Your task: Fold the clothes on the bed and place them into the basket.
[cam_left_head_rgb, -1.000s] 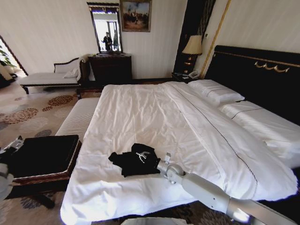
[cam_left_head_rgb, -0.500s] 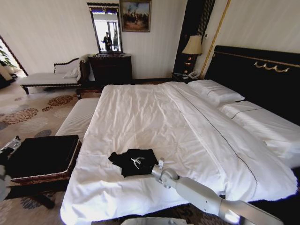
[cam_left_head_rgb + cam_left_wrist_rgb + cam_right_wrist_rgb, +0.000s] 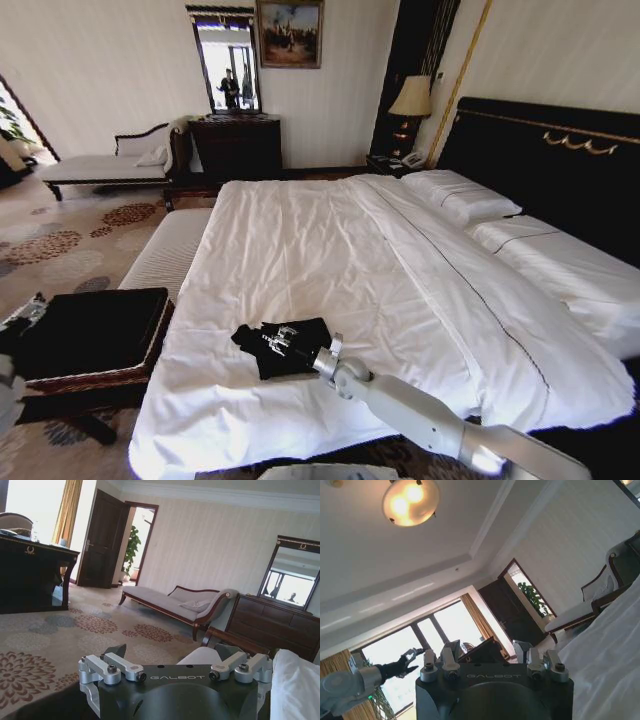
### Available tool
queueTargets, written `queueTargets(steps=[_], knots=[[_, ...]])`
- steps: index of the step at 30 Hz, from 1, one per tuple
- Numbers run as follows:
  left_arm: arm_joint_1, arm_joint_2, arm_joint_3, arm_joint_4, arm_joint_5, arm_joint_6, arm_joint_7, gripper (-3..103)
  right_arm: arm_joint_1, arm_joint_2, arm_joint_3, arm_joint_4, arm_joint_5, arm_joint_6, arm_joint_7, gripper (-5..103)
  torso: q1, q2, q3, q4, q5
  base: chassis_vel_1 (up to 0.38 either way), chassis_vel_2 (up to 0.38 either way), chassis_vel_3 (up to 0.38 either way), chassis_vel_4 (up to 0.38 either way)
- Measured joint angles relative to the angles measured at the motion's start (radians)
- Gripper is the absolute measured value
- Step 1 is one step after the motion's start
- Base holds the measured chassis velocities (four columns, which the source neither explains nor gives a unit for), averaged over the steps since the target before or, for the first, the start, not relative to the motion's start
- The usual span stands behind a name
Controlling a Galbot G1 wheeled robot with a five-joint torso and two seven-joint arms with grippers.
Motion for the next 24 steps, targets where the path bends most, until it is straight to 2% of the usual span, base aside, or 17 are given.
queueTargets(steps=[2, 4, 6, 7, 8, 11, 12, 15, 21, 24], knots=[[0.001, 0.000, 0.000, 0.001, 0.000, 0.000, 0.000, 100, -0.006, -0.003, 0.014, 0.013, 0.012, 0.003, -0.005, 58, 0.000, 0.000, 0.000, 0.0001, 0.0000, 0.000, 0.000, 0.000, 0.000], [0.001, 0.000, 0.000, 0.003, 0.001, 0.000, 0.000, 100, -0.025, -0.013, 0.058, 0.040, 0.044, 0.005, -0.002, 70, 0.000, 0.000, 0.000, 0.0002, 0.0000, 0.000, 0.000, 0.000, 0.000], [0.001, -0.004, 0.002, 0.001, 0.002, 0.000, -0.001, 100, -0.041, -0.026, 0.087, 0.044, 0.066, -0.015, 0.067, 80, 0.000, 0.000, 0.000, 0.0002, 0.0000, 0.000, 0.000, 0.000, 0.000], [0.001, -0.006, 0.003, -0.001, 0.003, 0.000, -0.001, 100, -0.047, -0.030, 0.091, 0.039, 0.071, -0.028, 0.105, 80, 0.000, 0.000, 0.000, 0.0002, 0.0000, 0.000, 0.000, 0.000, 0.000], [0.001, -0.006, 0.003, -0.001, 0.003, 0.000, -0.001, 100, -0.047, -0.030, 0.091, 0.039, 0.071, -0.028, 0.105, 80, 0.000, 0.000, 0.000, 0.0002, 0.0000, 0.000, 0.000, 0.000, 0.000], [-0.002, -0.017, 0.011, -0.015, 0.007, 0.001, -0.008, 100, -0.080, -0.045, 0.095, 0.022, 0.062, -0.099, 0.260, 96, 0.000, 0.000, 0.000, -0.0001, 0.0001, 0.000, 0.000, 0.000, 0.000], [-0.002, -0.017, 0.011, -0.015, 0.007, 0.001, -0.008, 100, -0.080, -0.045, 0.095, 0.022, 0.062, -0.099, 0.260, 96, 0.000, 0.000, 0.000, -0.0001, 0.0001, 0.000, 0.000, 0.000, 0.000], [-0.003, -0.025, 0.015, -0.019, 0.015, 0.002, -0.011, 100, -0.118, -0.051, 0.095, 0.050, 0.091, -0.145, 0.329, 100, 0.000, 0.000, 0.000, 0.0001, 0.0001, 0.000, 0.000, 0.000, 0.000], [0.003, -0.032, 0.013, -0.018, 0.019, 0.002, -0.012, 100, -0.141, -0.049, 0.071, 0.083, 0.104, -0.154, 0.299, 100, 0.000, 0.000, 0.000, 0.0002, 0.0000, 0.000, 0.000, 0.000, 0.000], [0.012, -0.035, 0.002, -0.017, 0.019, 0.002, -0.012, 100, -0.146, -0.028, 0.024, 0.104, 0.102, -0.155, 0.257, 100, 0.000, 0.000, 0.000, 0.0002, 0.0001, 0.000, 0.000, 0.000, 0.000]])
